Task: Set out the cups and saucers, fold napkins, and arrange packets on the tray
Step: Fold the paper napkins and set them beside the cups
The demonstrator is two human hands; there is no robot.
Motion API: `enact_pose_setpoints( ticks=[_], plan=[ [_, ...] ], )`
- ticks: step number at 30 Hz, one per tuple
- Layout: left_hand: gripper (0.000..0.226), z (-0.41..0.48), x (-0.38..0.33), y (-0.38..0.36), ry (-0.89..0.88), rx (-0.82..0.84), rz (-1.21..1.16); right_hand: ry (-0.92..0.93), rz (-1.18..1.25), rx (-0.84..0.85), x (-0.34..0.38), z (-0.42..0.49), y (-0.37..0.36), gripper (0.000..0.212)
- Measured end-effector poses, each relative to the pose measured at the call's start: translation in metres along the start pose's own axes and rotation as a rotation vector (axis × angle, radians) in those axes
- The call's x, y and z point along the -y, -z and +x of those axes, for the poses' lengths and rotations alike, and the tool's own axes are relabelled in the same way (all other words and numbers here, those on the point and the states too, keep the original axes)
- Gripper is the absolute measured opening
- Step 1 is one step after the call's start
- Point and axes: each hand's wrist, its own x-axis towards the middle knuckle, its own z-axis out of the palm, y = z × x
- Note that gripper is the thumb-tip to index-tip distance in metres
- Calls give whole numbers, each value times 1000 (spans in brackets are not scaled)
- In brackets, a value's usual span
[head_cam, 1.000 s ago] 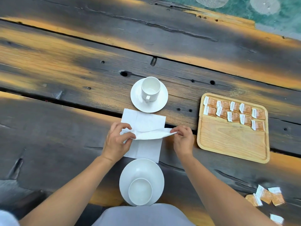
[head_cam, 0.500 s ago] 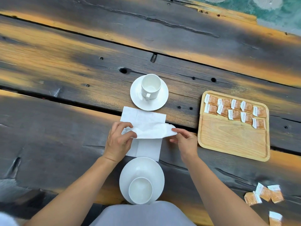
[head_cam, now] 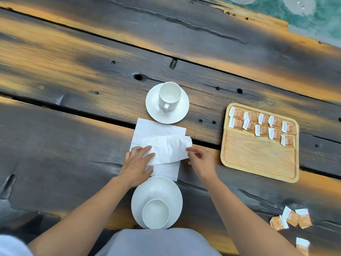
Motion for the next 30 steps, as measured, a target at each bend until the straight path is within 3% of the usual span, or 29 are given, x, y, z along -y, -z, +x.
enact_pose_setpoints(
  ticks=[10,15,18,24,30],
  plan=[
    [49,0,0,-5,-1,-68,-47,376,-316,95,26,-23,-24,20],
    [41,-10,4,-3,53,-219,-295,484,-483,172,26,-28,-45,27],
    [37,-15,10,-3,108,-249,-330,507,-620,226,27,-29,-59,31],
    [34,-19,20,-9,192,-150,-467,461,-914,389,32,-31,-90,38],
    [32,-18,23,-11,267,-172,-576,390,-994,461,37,-30,-110,42]
  ],
)
